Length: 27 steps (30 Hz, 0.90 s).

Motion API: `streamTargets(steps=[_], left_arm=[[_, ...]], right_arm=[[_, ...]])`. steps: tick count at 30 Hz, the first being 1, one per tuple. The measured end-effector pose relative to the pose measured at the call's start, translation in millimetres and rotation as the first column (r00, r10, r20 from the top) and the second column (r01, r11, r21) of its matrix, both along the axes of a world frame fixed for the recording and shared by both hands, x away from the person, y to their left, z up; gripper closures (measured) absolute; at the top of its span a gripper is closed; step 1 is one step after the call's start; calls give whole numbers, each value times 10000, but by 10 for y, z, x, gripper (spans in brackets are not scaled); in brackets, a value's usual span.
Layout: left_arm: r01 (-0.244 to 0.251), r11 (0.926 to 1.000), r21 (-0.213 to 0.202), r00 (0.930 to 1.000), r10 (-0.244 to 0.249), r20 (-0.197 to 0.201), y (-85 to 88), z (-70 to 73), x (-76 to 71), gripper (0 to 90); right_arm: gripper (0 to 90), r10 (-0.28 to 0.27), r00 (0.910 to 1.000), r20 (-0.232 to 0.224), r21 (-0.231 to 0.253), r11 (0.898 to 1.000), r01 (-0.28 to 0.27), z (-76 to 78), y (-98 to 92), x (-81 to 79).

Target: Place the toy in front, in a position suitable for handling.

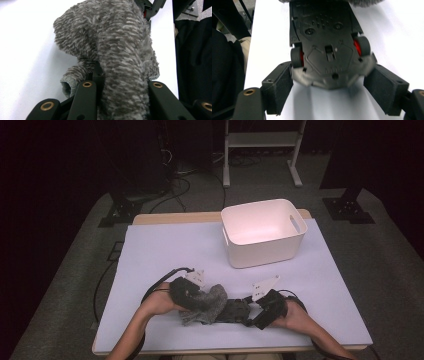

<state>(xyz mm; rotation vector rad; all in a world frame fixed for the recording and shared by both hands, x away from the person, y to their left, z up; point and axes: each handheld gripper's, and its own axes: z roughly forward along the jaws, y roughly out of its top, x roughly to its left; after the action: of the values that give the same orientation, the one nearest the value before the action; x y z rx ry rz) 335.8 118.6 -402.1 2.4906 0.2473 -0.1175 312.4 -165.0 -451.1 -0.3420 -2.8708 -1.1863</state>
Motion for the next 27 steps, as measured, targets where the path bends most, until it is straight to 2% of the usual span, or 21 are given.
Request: streamTargets(steps=[4,7,13,20,27], left_arm=[[42,10000,34,10000,-42,-24,-21,4,3,708],[169,9998,68,9999,-169,-8,-75,21,2,708],[620,9980,79,9981,-621,38,-312,55,7,707],[1512,9884,154,9885,-1514,76,-712,60,-32,706],[2017,9793,159,9792,-2020,172,-989,74,-35,706]], right_arm=[[257,-155,9996,-224,62,9999,157,-2,-82,4],[283,-18,10000,-33,23,10000,19,19,-63,-11],[281,-71,10000,16,20,10000,71,16,-46,-18],[280,-63,10000,54,10,10000,63,16,-44,-15],[278,-80,10000,3,124,9999,80,7,-48,-12]])
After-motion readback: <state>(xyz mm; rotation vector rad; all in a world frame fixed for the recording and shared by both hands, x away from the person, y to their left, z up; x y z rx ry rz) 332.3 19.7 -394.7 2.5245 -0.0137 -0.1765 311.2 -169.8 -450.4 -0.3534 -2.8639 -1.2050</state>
